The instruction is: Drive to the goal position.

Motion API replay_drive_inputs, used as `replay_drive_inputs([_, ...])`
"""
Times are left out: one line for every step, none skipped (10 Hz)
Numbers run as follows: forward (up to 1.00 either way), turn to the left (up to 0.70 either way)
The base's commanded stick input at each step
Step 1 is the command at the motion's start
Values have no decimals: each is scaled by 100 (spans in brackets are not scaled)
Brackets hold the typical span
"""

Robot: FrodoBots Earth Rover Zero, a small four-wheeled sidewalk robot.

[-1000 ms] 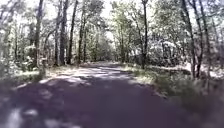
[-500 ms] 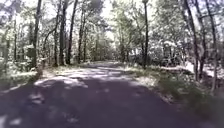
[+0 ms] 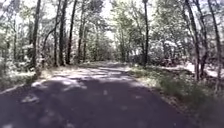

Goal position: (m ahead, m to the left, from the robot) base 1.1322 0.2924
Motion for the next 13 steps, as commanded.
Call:
replay_drive_inputs([45, 0])
replay_drive_inputs([45, 0])
replay_drive_inputs([45, 0])
replay_drive_inputs([45, 0])
replay_drive_inputs([45, 0])
replay_drive_inputs([45, 0])
replay_drive_inputs([45, 0])
replay_drive_inputs([45, 0])
replay_drive_inputs([45, 0])
replay_drive_inputs([45, 0])
replay_drive_inputs([45, 0])
replay_drive_inputs([45, 0])
replay_drive_inputs([45, 0])
